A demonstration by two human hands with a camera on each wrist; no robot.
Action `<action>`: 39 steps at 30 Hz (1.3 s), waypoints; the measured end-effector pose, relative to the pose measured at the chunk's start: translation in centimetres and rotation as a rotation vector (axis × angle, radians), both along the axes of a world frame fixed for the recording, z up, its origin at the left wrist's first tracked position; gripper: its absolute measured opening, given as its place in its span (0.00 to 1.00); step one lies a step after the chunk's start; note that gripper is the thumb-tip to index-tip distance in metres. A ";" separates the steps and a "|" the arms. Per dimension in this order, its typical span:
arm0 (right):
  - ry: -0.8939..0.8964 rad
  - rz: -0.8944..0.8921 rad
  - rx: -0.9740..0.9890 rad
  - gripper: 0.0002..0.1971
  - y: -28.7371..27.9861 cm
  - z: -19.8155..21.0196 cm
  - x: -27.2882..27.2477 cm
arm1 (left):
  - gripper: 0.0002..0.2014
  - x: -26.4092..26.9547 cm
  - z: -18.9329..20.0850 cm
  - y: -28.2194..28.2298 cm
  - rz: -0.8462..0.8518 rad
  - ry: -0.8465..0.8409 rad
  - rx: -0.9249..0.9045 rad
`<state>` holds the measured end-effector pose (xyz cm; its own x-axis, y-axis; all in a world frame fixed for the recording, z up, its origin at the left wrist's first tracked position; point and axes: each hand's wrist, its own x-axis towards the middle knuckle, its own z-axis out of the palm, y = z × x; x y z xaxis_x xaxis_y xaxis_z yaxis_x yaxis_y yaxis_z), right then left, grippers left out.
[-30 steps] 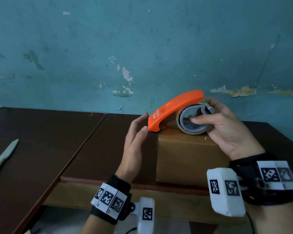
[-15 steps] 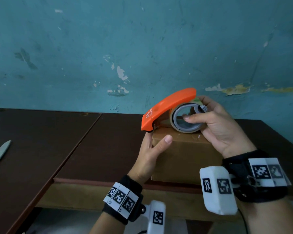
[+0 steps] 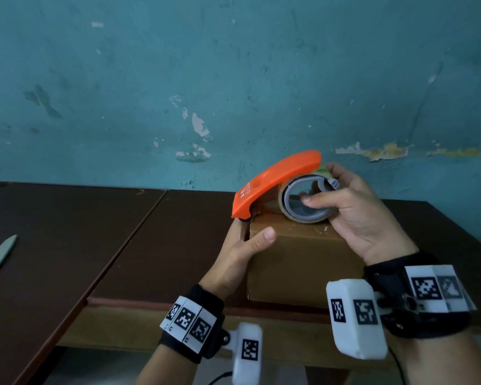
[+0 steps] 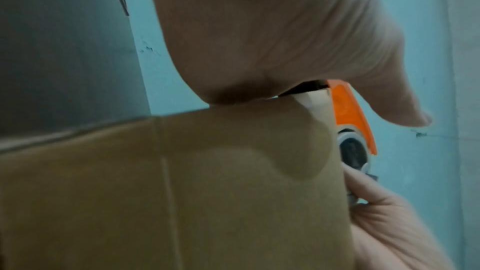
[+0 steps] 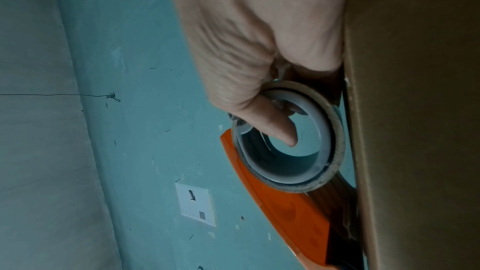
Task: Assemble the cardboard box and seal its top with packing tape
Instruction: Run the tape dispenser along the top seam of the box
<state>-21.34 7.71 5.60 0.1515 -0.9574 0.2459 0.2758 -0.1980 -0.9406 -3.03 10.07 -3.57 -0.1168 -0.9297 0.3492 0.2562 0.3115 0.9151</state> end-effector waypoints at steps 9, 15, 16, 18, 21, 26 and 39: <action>0.020 -0.016 -0.030 0.24 -0.3 -0.2 0.0 | 0.32 -1.6 0.1 -0.6 0.007 0.075 0.051; 0.127 -0.033 -0.094 0.28 0.1 0.0 -1.3 | 0.30 -1.6 -0.1 -1.0 0.028 0.072 0.047; 0.146 -0.041 -0.106 0.28 0.1 0.0 -1.5 | 0.29 -1.6 -0.1 -1.1 0.037 0.068 0.036; 0.169 -0.060 -0.125 0.28 0.1 -0.1 -1.6 | 0.31 -1.6 0.0 -1.0 0.035 0.066 0.032; 0.165 -0.116 -0.151 0.29 -0.2 -0.2 -1.4 | 0.27 -1.6 0.1 -1.0 0.024 0.068 0.050; -0.021 -0.245 -0.124 0.30 -0.7 -0.3 -1.8 | 0.37 -1.3 -0.2 -1.1 0.051 0.058 0.090; 0.050 -0.271 -0.191 0.31 -0.8 -0.6 -3.5 | 0.40 -1.2 -0.3 -1.3 0.069 -0.002 0.041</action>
<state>-24.85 6.94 5.02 -0.0861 -0.9019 0.4233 0.1435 -0.4317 -0.8906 -4.26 8.72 -3.86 -0.0529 -0.9491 0.3104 0.2340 0.2904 0.9278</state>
